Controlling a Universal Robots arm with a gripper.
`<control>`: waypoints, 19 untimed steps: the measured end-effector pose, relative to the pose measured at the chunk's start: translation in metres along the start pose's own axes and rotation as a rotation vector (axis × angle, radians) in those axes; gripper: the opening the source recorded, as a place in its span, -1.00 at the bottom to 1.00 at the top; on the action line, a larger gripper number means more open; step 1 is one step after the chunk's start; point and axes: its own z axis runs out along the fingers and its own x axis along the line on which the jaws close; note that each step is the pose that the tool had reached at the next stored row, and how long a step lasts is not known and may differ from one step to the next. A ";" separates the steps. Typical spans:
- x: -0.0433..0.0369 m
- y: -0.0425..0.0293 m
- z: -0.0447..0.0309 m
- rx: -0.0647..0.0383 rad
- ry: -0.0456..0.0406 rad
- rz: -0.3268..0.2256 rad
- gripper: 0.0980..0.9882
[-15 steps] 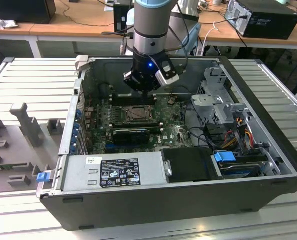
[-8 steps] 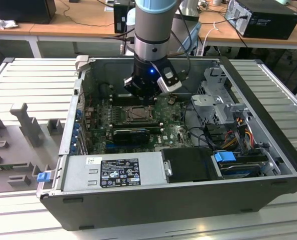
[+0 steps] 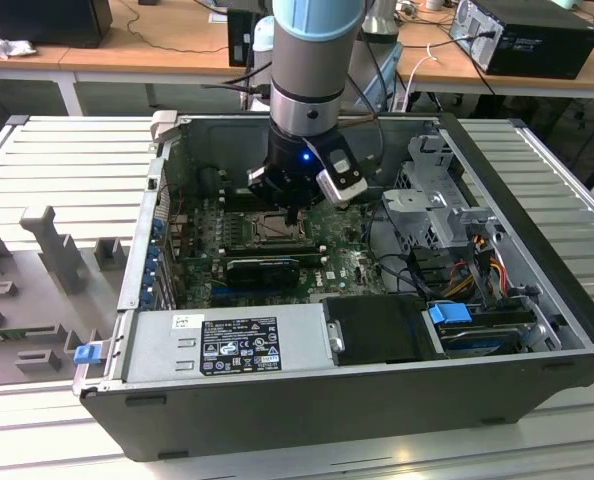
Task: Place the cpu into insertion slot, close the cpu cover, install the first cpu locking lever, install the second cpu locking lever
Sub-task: 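Install the second cpu locking lever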
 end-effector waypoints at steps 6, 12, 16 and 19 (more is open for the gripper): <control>0.0028 -0.0159 0.0013 0.000 0.0025 0.000 -0.98; 0.0294 -0.0158 0.0041 -0.002 0.0043 -0.001 -0.98; 0.0344 -0.0169 0.0149 -0.002 0.0094 -0.004 -0.98; 0.0418 -0.0176 0.0186 -0.014 0.0092 -0.006 -0.98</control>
